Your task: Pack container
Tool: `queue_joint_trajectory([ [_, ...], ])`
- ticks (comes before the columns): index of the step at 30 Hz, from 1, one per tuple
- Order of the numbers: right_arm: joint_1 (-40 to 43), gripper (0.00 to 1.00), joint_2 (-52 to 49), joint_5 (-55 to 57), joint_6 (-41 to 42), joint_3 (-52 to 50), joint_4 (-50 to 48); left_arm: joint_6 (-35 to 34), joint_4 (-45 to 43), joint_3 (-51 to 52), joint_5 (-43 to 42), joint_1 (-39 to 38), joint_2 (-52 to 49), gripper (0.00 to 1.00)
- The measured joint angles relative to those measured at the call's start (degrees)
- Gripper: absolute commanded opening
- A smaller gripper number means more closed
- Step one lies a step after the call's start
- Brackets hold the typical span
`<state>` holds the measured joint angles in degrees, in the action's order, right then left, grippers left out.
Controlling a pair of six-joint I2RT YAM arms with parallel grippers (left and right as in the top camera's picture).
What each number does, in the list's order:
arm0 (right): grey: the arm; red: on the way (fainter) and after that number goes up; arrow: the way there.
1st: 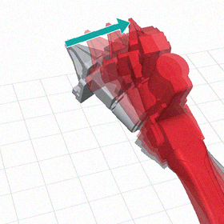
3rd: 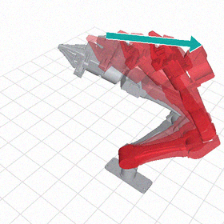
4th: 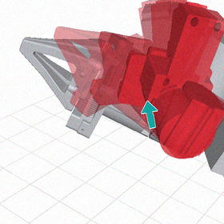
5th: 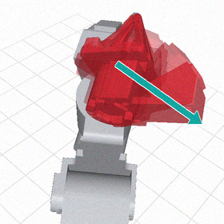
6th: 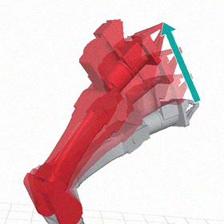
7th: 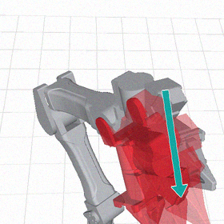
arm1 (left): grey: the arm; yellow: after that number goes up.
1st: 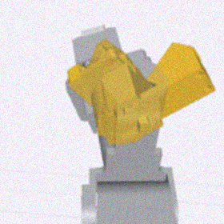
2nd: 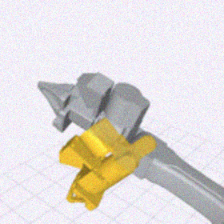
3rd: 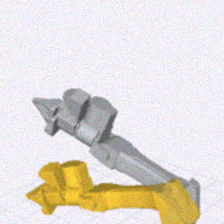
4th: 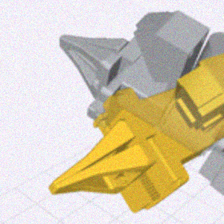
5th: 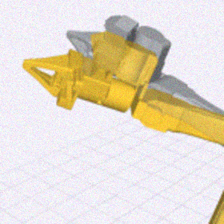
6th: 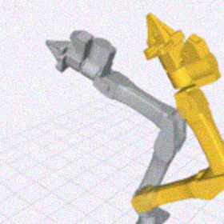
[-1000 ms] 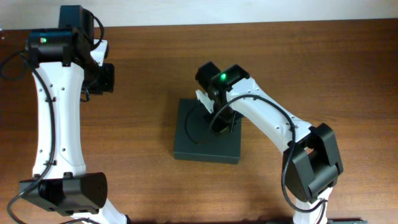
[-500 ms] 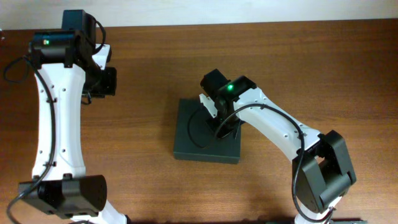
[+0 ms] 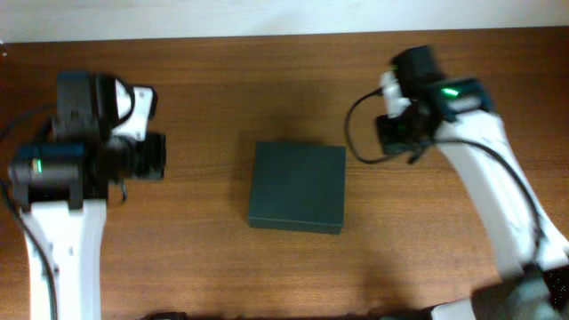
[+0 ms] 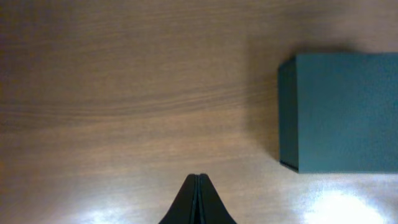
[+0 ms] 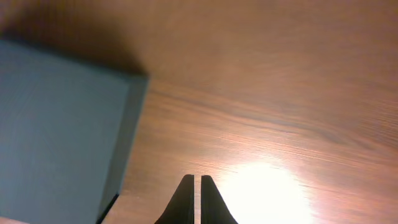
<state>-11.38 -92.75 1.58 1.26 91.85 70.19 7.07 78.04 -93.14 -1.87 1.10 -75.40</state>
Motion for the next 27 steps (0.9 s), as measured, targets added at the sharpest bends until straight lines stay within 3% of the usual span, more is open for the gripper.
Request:
queue_joint_trajectory([
  [3,1.36,0.05,8.39,0.28,-0.42,-1.73,-2.08,0.42,-4.61,10.34,-1.27,0.0,8.57,0.02],
  [8,1.16,0.08,22.29,0.59,-0.61,-14.03,-7.39,0.63,-9.9,25.33,-3.04,0.0,23.69,0.02],
  [11,1.11,0.15,31.26,1.64,1.81,-25.03,-9.11,1.01,-13.44,31.56,-3.67,0.0,32.22,0.43],
  [12,1.11,0.19,34.53,2.08,2.6,-28.63,-9.27,0.74,-14.19,32.92,-3.74,0.0,34.49,0.7],
  [14,1.11,0.24,41.22,2.73,3.96,-35.06,-9.2,0.68,-14.95,35.04,-3.8,0.0,39.43,0.95],
  [15,1.11,0.25,43.63,2.82,4.79,-37.0,-9.14,0.81,-15.17,35.52,-3.82,0.0,40.81,0.99],
  [17,1.11,0.28,48.72,2.91,6.14,-40.87,-9.16,0.76,-15.21,36.35,-3.78,0.0,43.12,0.99],
  [18,1.11,0.99,51.63,2.86,6.69,-42.8,-9.29,0.72,-15.17,36.44,-3.8,0.0,43.54,0.99],
  [22,1.09,0.99,59.39,5.57,8.59,-45.18,-10.56,0.79,-15.21,36.7,-3.78,0.0,44.44,0.99],
  [27,1.07,0.99,60.65,11.45,9.2,-45.2,-10.69,0.79,-15.21,36.79,-3.78,0.0,44.44,0.99],
])
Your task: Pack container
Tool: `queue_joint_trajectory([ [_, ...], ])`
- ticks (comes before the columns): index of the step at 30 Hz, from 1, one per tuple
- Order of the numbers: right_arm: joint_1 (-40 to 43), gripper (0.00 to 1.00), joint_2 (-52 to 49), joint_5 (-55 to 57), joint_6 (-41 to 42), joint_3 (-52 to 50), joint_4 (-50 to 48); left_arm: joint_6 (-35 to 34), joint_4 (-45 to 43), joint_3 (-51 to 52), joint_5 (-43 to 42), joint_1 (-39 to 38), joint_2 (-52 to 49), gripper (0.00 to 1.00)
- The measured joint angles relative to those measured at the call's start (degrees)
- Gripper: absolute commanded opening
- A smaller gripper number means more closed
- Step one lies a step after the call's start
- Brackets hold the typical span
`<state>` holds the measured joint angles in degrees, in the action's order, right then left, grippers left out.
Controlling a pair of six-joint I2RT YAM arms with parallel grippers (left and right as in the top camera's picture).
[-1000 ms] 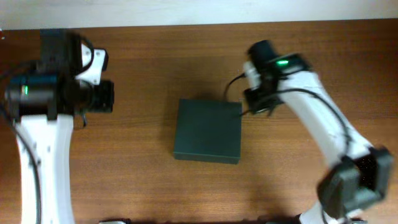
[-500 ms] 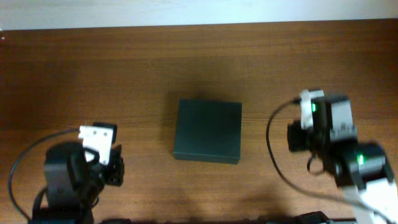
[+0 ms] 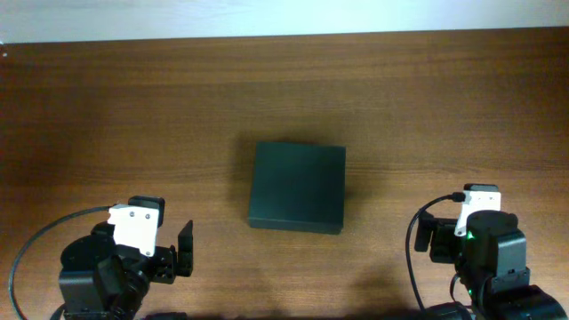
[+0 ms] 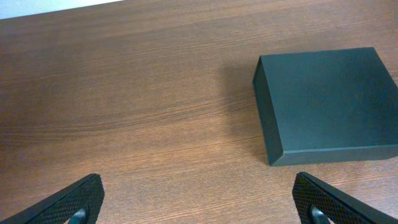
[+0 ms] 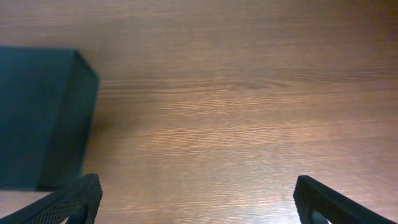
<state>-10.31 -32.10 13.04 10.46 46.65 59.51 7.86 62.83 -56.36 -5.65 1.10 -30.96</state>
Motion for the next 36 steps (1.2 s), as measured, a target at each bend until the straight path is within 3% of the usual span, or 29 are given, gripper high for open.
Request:
queue_joint_trajectory([
  [22,0.22,0.99,0.5,2.62,0.09,-0.02,0.0,0.0,0.0,0.0,-0.02,0.0,0.0,0.99],
  [26,1.16,0.99,5.75,2.58,0.15,-0.17,0.0,0.0,0.0,0.0,0.0,0.0,0.0,0.99],
  [31,1.84,0.99,19.47,0.59,1.79,-0.5,-0.46,0.0,0.0,0.02,0.0,0.0,0.0,0.99],
  [36,3.89,0.99,31.52,-1.14,2.69,-7.74,-5.92,0.02,-0.04,0.02,0.0,0.0,0.0,0.99],
])
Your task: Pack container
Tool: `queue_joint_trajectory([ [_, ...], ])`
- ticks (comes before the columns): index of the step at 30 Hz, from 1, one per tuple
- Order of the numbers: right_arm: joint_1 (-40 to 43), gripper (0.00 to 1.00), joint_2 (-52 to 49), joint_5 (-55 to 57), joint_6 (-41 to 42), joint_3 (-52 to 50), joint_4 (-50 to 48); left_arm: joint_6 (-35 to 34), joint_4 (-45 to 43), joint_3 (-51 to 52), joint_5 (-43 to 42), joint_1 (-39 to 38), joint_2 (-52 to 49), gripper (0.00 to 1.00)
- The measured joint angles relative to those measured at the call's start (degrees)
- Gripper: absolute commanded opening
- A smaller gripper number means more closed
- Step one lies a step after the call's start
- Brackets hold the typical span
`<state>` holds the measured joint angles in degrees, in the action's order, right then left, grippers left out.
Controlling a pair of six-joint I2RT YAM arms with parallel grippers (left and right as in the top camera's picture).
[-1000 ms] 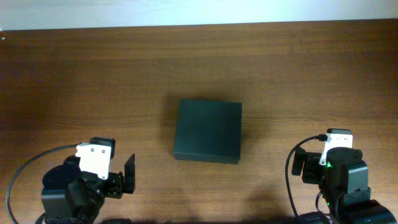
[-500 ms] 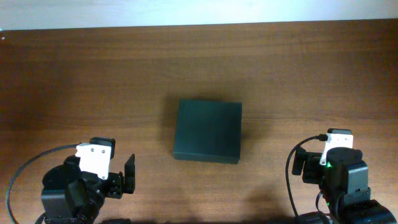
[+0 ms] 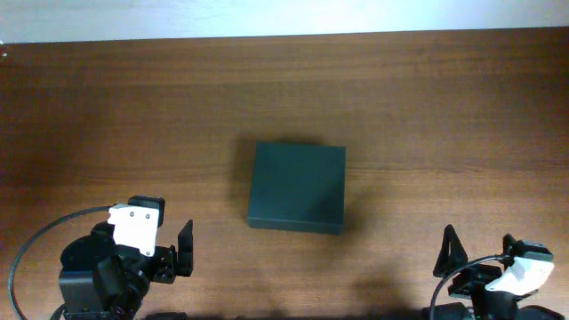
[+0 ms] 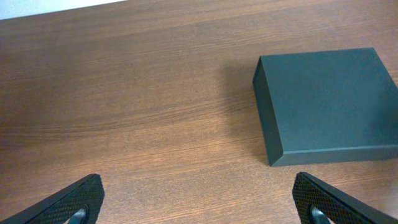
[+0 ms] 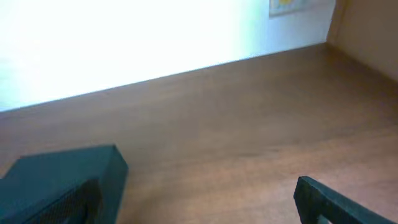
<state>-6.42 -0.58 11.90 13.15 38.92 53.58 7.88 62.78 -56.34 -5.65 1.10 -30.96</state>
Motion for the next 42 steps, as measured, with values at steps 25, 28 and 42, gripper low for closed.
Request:
queue_joint_trajectory([
  [25,0.28,0.99,-0.11,-1.86,-7.58,-36.0,-45.07,0.0,-0.02,0.15,0.0,0.0,-0.04,0.99],
  [28,0.28,0.99,-0.11,-2.25,-8.33,-36.0,-45.09,0.0,-0.02,0.15,0.0,0.0,-0.04,0.99],
  [42,0.28,0.99,-0.11,-2.58,-9.09,-36.0,-45.11,0.0,-0.02,0.15,0.0,0.0,-0.04,0.99],
])
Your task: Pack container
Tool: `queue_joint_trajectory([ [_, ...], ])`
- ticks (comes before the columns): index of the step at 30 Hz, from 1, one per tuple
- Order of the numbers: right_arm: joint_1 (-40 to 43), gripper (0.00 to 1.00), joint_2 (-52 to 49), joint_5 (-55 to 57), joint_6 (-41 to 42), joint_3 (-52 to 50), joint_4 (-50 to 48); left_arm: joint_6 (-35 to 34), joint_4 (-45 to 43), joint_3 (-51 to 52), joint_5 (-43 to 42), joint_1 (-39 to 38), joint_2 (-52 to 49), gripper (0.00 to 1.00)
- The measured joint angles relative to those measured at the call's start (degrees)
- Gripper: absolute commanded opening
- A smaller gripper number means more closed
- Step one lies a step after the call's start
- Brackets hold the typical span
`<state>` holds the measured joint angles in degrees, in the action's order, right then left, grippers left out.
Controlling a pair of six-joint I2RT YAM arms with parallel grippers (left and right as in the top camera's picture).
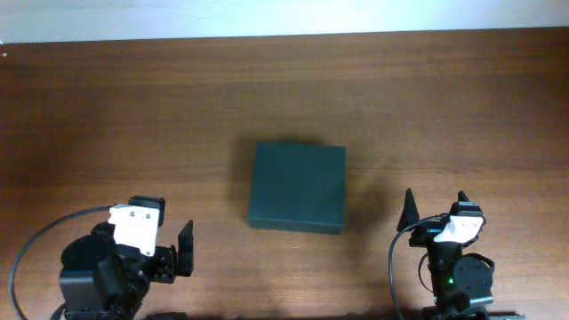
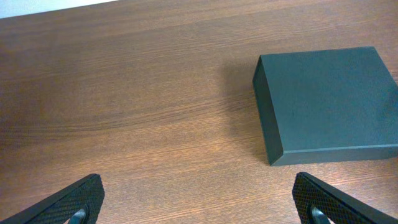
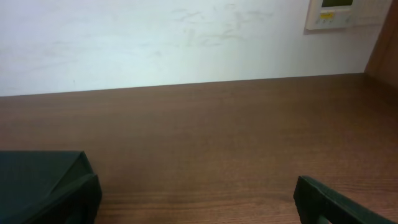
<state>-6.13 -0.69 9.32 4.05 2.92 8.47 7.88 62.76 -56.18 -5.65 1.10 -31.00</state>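
A closed dark green box [image 1: 298, 187] lies flat in the middle of the wooden table [image 1: 178, 107]. In the left wrist view the box [image 2: 326, 102] shows at the upper right, well ahead of my left gripper [image 2: 198, 190], which is open and empty. My right gripper [image 1: 436, 209] is low at the near right, open and empty. In the right wrist view the box's corner [image 3: 37, 180] shows at the lower left, partly behind the left finger [image 3: 78, 199].
A white wall [image 3: 186, 37] with a small panel [image 3: 339, 12] rises beyond the table's far edge. My left arm's base and cable [image 1: 98, 267] sit at the near left edge.
My right gripper has come from the near right corner to a spot closer to the box, and its camera looks more level at the wall. The left arm and the box have not moved.
Both grippers were shut and hovering over the table, one on each side of the box. Then both stood open back at the near edge. The right one then sat tilted up in the near right corner, and is now closer in.
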Motion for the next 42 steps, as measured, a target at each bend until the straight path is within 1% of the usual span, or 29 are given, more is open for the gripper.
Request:
queue_joint_trajectory([
  [16,0.0,0.99,0.0,0.0,-0.02,0.0,0.0,0.02,0.35,0.0,0.0,0.0,0.42,0.99],
  [19,0.0,0.98,0.0,-0.02,-0.02,0.0,0.0,0.0,0.26,0.79,-2.01,-0.57,3.56,0.99],
  [22,0.0,0.99,0.0,-0.02,-0.04,0.0,-0.02,0.02,-1.09,4.13,-4.9,-2.34,10.25,0.99],
  [25,0.0,0.99,0.0,-0.24,-0.04,-0.04,-0.13,0.02,-7.26,10.99,-6.23,-3.63,18.29,0.99],
  [28,0.0,0.99,0.0,-0.28,-0.04,-0.07,-0.17,0.02,-17.11,19.85,-6.36,-3.78,24.74,0.99],
  [31,0.0,0.99,0.0,-0.42,-0.04,-0.09,-0.17,0.02,-28.39,29.05,-5.53,-3.78,28.96,0.99],
  [33,0.0,0.99,0.0,-0.42,-0.02,-0.09,-0.2,0.02,-34.16,33.73,-4.66,-3.78,29.86,0.99],
  [37,0.0,0.98,0.0,-0.42,0.0,-0.11,-0.22,0.02,-50.18,42.62,-2.45,-3.78,30.12,0.99],
  [40,0.0,0.99,0.0,-0.44,-0.04,-0.11,-0.17,0.0,-57.05,48.02,-0.92,-3.8,30.23,0.99],
  [42,0.0,0.99,0.0,-0.44,-0.04,-0.11,-0.2,-0.68,-58.62,50.97,0.76,-3.8,30.21,0.99],
])
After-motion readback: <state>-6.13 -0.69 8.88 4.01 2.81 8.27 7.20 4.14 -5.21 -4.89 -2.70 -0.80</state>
